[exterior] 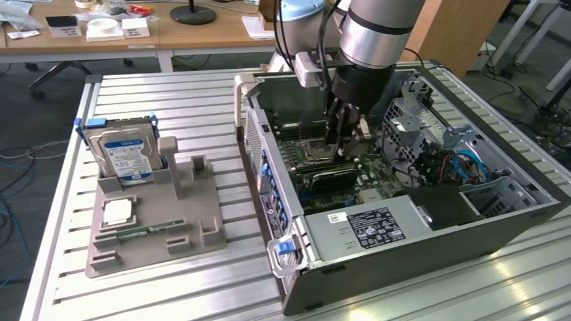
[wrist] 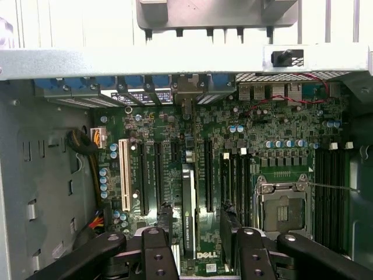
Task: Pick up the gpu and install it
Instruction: 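Press down on the gpu until it lock into place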
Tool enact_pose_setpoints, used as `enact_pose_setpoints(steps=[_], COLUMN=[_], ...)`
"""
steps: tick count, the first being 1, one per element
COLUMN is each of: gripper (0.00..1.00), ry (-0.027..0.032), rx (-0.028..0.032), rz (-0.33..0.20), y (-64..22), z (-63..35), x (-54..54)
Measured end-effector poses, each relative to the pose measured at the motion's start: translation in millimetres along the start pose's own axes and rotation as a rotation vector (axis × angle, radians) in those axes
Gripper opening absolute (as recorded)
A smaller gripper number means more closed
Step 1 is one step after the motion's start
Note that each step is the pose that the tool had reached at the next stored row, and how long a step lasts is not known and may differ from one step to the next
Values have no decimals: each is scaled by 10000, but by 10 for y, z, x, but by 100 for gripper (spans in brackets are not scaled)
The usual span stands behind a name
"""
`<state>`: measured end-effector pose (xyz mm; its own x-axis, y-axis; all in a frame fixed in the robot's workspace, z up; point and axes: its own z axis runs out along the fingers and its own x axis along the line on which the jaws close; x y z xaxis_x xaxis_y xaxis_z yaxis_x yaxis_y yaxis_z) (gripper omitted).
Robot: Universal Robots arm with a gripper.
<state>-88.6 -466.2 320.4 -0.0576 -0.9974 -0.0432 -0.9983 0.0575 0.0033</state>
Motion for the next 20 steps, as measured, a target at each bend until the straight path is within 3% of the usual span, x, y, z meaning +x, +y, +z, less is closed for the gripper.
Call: enact_pose_setpoints(steps=[7,10,11,13,20], gripper=[45,26,26,15,11], ry=[0,0,0,0,1], rx=[0,0,0,0,0], rz=[0,0,0,0,0], y=[0,0,0,0,0], z=[0,0,0,0,0], x=[0,0,0,0,0])
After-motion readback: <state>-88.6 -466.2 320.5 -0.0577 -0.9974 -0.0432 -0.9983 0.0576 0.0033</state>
